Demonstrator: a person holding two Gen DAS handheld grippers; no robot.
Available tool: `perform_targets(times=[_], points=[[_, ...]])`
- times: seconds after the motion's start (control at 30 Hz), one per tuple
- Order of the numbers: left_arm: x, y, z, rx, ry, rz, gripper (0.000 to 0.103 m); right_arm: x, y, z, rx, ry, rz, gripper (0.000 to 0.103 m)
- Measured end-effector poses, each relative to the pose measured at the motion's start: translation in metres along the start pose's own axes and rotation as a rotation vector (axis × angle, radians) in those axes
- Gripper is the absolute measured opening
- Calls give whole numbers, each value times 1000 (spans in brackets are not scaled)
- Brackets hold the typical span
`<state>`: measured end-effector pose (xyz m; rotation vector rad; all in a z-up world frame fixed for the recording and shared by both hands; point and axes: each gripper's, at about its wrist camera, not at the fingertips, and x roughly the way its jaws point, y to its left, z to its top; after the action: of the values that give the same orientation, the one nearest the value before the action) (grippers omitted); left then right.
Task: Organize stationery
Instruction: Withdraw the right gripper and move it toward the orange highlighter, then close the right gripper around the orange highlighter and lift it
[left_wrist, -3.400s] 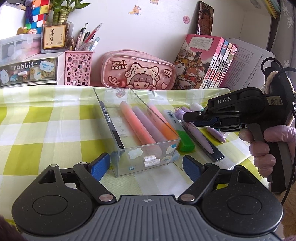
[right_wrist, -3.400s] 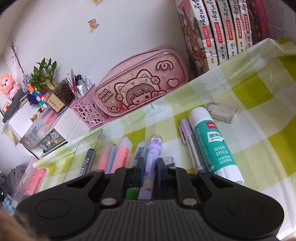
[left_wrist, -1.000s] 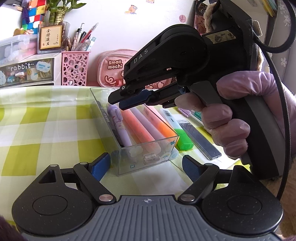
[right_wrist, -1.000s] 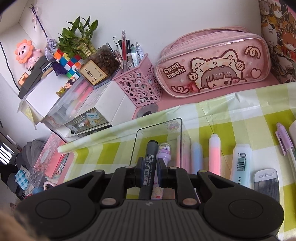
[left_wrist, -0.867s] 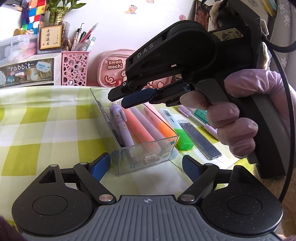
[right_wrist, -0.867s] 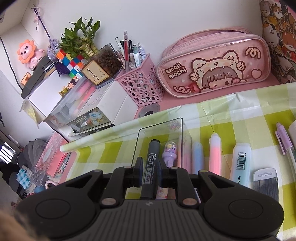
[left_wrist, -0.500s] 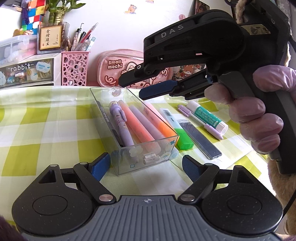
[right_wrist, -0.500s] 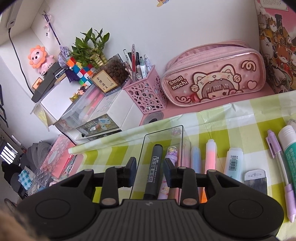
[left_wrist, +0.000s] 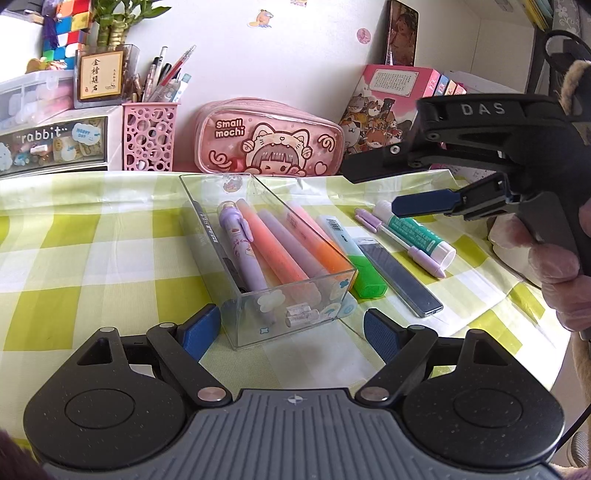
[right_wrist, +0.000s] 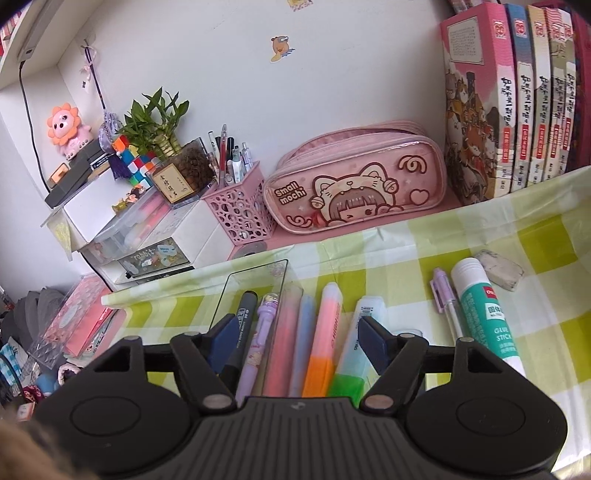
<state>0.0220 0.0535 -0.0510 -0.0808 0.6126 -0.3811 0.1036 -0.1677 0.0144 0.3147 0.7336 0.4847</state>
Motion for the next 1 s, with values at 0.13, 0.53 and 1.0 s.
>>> perform_targets(times=[0.13,0.53,1.0], points=[[0,0,0,0,0,1,82,-10,-15,-10,17,-11,-12,77],[0,0,0,1,0,2,82,3,-25,-25,13,17,-5,77],[0,1,0,1,0,2,82,23,-20,-29,-49,-30,-8,52]])
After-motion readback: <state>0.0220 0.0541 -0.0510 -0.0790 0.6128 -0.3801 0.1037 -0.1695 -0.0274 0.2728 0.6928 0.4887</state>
